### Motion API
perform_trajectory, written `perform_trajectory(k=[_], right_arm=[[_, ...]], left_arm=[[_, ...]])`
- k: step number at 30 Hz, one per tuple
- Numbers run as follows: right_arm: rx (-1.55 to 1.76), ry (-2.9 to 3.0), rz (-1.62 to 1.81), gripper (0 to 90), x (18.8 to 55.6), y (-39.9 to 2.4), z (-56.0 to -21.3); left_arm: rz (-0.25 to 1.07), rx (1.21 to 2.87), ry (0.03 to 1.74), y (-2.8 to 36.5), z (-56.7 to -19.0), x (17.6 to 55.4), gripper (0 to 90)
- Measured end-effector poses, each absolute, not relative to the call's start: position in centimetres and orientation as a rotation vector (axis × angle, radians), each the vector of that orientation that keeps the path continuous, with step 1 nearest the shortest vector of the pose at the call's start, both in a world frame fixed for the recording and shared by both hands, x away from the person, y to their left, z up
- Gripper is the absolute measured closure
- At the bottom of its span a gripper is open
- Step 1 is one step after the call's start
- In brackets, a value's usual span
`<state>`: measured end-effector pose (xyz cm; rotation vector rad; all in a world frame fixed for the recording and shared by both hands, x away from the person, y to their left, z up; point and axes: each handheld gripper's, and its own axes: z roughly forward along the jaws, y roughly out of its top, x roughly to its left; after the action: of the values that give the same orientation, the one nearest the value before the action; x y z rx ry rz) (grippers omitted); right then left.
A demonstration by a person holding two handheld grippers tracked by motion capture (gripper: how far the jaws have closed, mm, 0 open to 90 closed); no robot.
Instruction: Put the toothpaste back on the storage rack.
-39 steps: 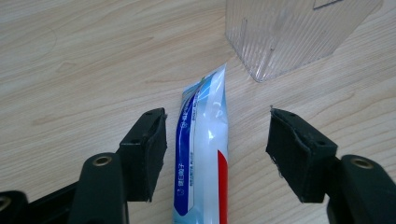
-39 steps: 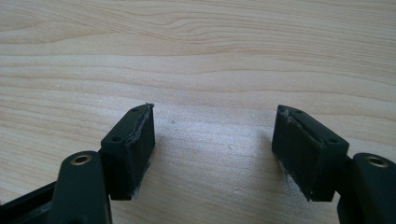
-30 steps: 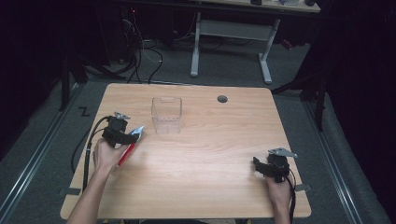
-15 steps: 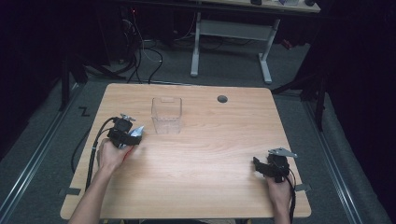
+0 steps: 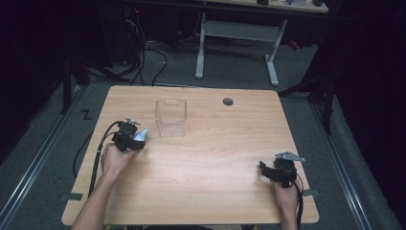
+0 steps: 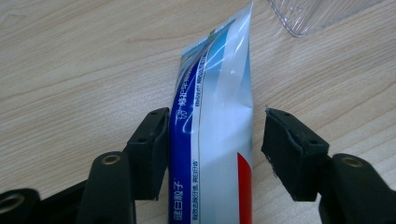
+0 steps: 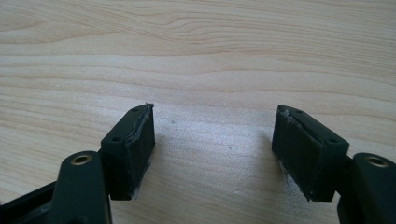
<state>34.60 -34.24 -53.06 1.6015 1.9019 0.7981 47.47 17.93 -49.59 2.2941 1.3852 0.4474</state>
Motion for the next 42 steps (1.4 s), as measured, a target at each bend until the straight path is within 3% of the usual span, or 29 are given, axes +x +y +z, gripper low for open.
perform_trajectory(k=[20,33,42], right_arm=[[1.601,1.902,0.798,30.2,34.6,-34.25,-53.06],[1.602,1.901,0.798,30.2,34.6,-34.24,-53.06],[1.6,1.903,0.798,30.2,34.6,-34.26,-53.07]], left_arm=[[0.424,2.314,1.418,17.97,-49.94,47.85,51.3],[0.401,2.374,1.38,17.44,-49.45,47.91,70.6],[0.376,2.335,1.368,17.99,-49.08,47.91,73.2]])
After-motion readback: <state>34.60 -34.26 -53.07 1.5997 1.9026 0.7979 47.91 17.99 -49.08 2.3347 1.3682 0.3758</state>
